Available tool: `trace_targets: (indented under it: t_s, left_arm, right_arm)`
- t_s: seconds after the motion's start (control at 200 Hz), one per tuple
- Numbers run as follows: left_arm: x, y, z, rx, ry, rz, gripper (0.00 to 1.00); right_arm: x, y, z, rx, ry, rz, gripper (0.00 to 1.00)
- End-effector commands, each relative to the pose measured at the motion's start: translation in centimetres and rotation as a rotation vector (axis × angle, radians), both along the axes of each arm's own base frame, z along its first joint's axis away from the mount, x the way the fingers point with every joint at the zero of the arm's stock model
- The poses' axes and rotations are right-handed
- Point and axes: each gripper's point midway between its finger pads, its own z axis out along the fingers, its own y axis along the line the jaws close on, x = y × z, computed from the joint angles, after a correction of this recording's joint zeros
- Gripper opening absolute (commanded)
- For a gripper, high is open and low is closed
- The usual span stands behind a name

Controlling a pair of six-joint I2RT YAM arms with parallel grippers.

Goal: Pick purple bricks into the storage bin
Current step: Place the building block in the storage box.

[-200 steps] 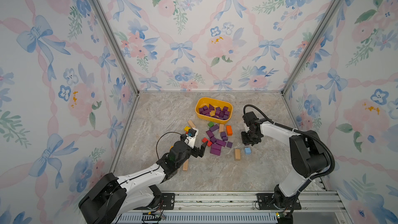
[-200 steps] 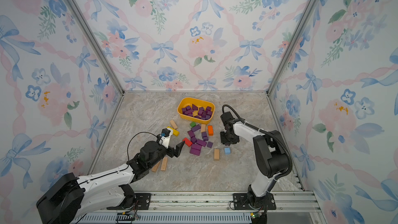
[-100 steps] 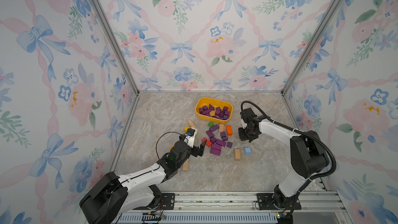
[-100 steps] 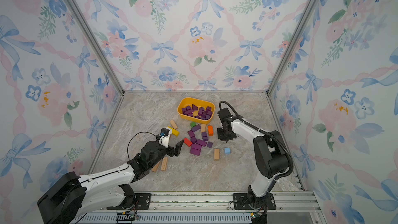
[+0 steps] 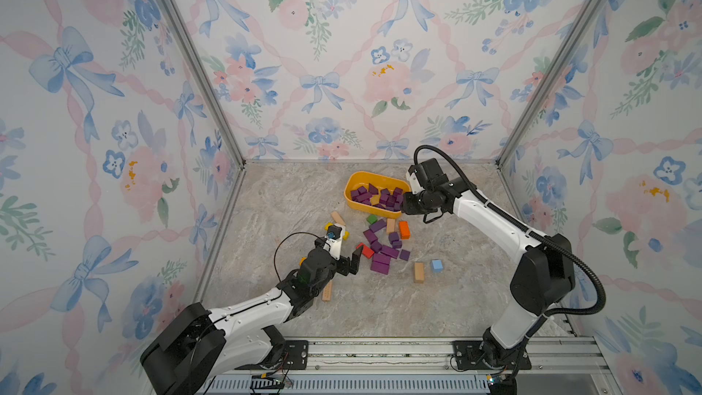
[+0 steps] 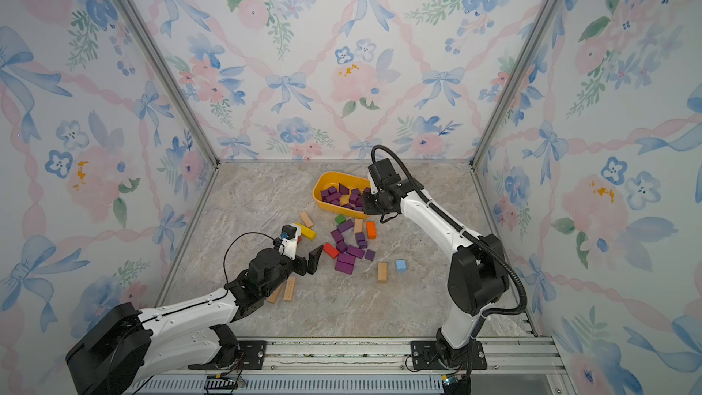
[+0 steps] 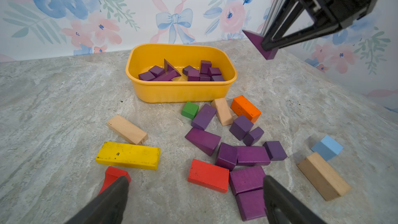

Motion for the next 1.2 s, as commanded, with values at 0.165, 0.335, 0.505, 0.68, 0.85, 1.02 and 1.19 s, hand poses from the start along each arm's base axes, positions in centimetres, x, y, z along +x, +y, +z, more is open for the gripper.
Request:
trace_targets:
  t_s: [0.165, 0.335, 0.505, 0.68, 0.85, 1.02, 1.19]
  left_arm:
    - [-0.5, -0.8, -0.9, -0.036, 0.068, -0.034, 0.98]
    - [-0.3, -1.0, -1.6, -0.006, 0.097, -0.038, 0.98]
    - [0.1, -1.6, -3.6, 0.089, 0.172, -0.043, 0.98]
    - [0.8, -1.6, -4.9, 0.162, 0.225, -0.020, 0.98]
    - [0.9, -2.9, -5.2, 0.163, 0.258, -0.061, 0.98]
    - [0.2, -5.1, -6.3, 0.177, 0.325, -0.149, 0.98]
    - [-0.6, -6.4, -6.9, 0.222, 0.362, -0.178, 0.98]
  right_arm:
    - [4.0, 2.6, -3.4, 0.068, 0.075, 0.006, 0.31]
    - [5.7, 3.2, -5.5, 0.089, 0.094, 0.012, 0.44]
    - [6.2, 3.5, -5.0, 0.126, 0.070, 0.006, 0.61]
    - [5.5, 2.4, -2.7, 0.111, 0.025, 0.001, 0.64]
    - [2.9, 0.6, 0.7, 0.124, -0.055, -0.007, 0.89]
    - [-0.9, -0.4, 3.3, 0.170, -0.078, 0.016, 0.97]
    - [-3.9, -2.0, 6.4, 0.205, -0.145, 0.000, 0.97]
